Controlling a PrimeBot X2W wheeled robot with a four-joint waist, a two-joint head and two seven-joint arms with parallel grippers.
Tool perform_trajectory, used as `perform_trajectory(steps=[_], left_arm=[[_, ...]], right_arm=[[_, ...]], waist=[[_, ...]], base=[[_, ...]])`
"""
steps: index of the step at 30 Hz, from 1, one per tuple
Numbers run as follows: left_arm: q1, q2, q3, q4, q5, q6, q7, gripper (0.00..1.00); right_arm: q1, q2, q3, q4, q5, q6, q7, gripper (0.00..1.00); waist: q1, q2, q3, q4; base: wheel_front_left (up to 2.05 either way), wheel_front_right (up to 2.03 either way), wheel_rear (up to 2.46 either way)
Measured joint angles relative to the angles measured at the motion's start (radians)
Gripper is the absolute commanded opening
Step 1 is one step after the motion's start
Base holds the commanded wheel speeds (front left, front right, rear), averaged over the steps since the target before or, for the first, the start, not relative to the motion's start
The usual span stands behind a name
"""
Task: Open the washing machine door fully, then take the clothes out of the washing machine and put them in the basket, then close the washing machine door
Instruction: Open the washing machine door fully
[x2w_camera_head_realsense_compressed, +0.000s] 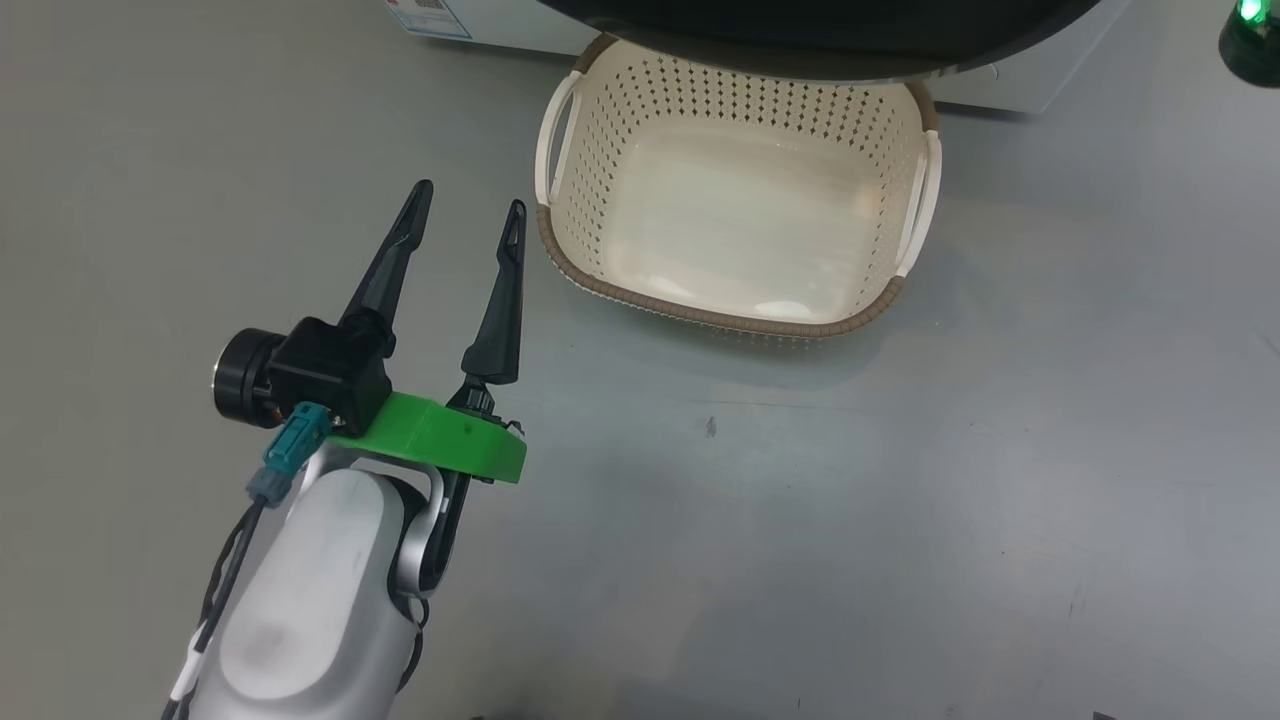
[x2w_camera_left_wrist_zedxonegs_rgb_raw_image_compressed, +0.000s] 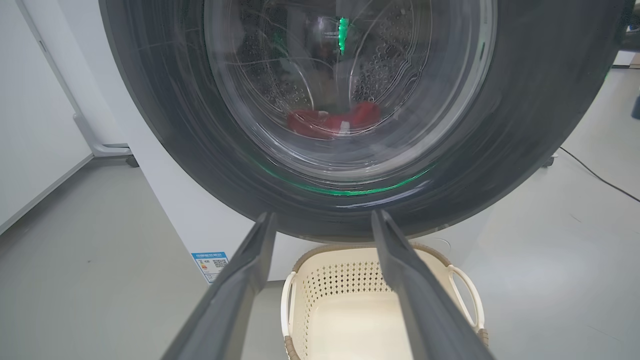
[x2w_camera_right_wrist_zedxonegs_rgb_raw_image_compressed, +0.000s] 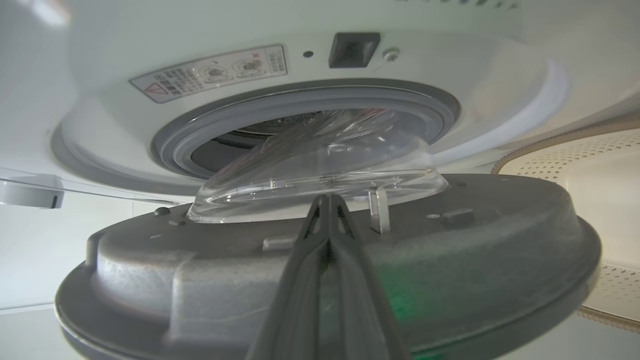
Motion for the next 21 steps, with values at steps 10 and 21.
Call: perform_trajectory(steps=[10,21], left_arm=[[0.019,0.000,0.007,0.021,0.004,0.006,0.000,1.00],[0.045,0.000,0.011,0.042,0.006,0.006,0.000,1.00]], right_arm=[[0.082,0.029,0.022,0.001,0.021,0.045,0.064,0.00],[0.165,0.067,0.040,-0.002,0.043,0.093,0.108,0.00]], waist=[[0.0000,0.0000,-0.046,-0.011],[0.0000,0.0000,-0.099,-0.013]], base=[[0.00,0.00,0.00],[0.00,0.00,0.00]])
